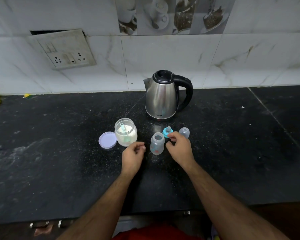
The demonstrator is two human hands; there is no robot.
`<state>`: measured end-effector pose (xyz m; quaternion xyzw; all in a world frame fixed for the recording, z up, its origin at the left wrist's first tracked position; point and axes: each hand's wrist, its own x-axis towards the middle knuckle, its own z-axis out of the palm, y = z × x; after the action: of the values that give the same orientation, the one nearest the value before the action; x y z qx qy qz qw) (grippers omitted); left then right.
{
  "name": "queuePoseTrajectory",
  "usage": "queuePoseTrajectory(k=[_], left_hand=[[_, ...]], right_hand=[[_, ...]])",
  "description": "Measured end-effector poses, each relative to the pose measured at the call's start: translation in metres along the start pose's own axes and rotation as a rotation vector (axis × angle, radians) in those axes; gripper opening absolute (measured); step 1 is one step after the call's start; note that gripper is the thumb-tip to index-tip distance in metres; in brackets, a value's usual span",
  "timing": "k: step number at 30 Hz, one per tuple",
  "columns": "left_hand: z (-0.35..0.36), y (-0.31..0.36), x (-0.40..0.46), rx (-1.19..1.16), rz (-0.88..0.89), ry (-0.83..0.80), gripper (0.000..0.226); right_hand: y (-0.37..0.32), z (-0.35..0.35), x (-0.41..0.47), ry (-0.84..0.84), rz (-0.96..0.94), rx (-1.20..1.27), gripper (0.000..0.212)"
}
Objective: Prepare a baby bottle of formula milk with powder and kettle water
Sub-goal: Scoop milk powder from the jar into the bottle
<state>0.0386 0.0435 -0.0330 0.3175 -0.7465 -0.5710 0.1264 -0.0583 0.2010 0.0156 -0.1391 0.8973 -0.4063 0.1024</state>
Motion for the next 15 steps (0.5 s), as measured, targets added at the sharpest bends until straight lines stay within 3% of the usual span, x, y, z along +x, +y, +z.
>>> queuePoseTrajectory(k=[6,10,12,15], left_hand=[[-0.013,-0.009,-0.009,-0.035,-0.019,0.103,0.016],[-0.028,-0.004,-0.013,-0.034,-0.019,0.317,0.007],[-0.037,0.003,-0.011,-0.030,-0.026,0.409,0.023],[-0.046,0.009,0.002,0.023,-0.031,0.406,0.072]], right_hand=[[-0.016,-0.012,0.012,0.130,-0.086,0.062,0.017],[-0.031,-0.017,0.022,0.147,-0.136,0.058,0.018],[-0.042,-0.017,0.028,0.112,-0.154,0.059,0.017],[-0.059,-0.012,0.037,0.072,-0.231,0.029,0.014]])
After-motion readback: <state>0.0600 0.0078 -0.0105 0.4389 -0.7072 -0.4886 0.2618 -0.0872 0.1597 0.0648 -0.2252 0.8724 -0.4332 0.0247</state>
